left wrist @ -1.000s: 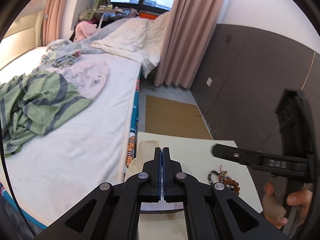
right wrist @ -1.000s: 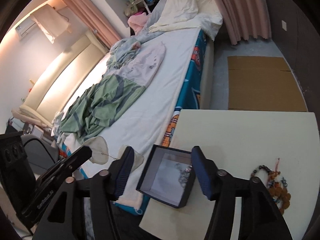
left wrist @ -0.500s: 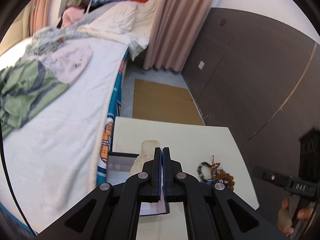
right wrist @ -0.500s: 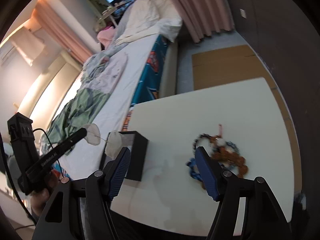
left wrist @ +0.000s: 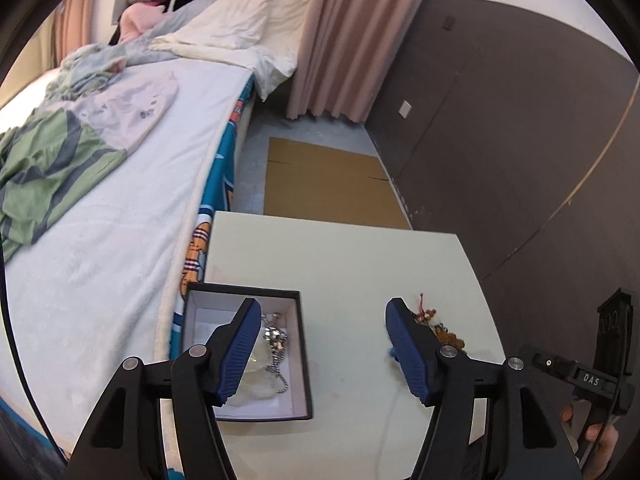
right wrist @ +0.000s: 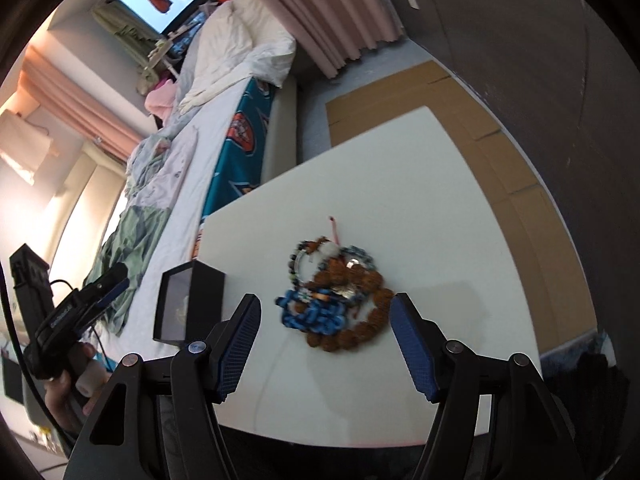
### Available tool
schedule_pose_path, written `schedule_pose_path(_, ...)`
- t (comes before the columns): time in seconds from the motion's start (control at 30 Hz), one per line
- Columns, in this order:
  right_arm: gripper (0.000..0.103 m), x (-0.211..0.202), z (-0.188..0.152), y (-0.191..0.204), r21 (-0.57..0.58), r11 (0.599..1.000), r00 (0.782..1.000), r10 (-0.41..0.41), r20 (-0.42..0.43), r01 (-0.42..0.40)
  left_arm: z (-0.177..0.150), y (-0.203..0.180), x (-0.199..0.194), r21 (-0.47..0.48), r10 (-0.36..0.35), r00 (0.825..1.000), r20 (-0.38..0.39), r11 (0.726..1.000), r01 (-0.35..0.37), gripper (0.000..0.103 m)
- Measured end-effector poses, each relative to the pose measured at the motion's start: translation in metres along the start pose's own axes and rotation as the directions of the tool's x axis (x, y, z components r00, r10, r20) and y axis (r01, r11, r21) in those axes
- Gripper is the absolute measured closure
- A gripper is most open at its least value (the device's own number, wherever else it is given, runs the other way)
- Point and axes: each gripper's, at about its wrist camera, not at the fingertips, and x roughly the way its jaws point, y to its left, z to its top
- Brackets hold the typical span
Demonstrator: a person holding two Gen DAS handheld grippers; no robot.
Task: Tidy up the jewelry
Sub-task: 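Move the left tool to the blue braided bracelet and grasp it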
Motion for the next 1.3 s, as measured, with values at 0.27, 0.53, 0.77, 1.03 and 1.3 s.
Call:
schedule_pose_path(0.27,0.035,-0.009,-0.008,-0.023,0.036,0.999,1.0,-0.009,0.007,0.009,-0.011,-0.041,0.013,0.1,-0.028,0.999,-0.029,0.994,0.031,0.037)
schedule_pose_path(0.53,0.035,-0.017,-0.016,-0.046,0.07,0.997,1.0,-0.018,0.016,0.017,-0.028,-0.076,0.031,0.184,-0.049,0.995,-0.092,0.981,0.065,0.037)
schedule_pose_path(0.77,0.035,-0.012,-0.019,-0.056,0.094,0.996,1.0,0.0,0.004,0.0,-0.046,-0.096,0.053,0.235,-0.025,0.987,-0.158,0.97,0.062,0.037)
schedule_pose_path(1.03,0.035,-0.005,-0.022,-0.063,0.115,0.993,0.999,0.033,0.003,-0.033,-0.055,-0.122,0.073,0.316,0.025,0.981,-0.194,0.948,0.038,0.037)
schedule_pose_path(1.3,0.035,-0.015,-0.026,-0.078,0.135,0.991,1.0,0.024,0.009,-0.025,-0.062,-0.144,0.097,0.343,0.058,0.972,-0.229,0.939,0.025,0.037)
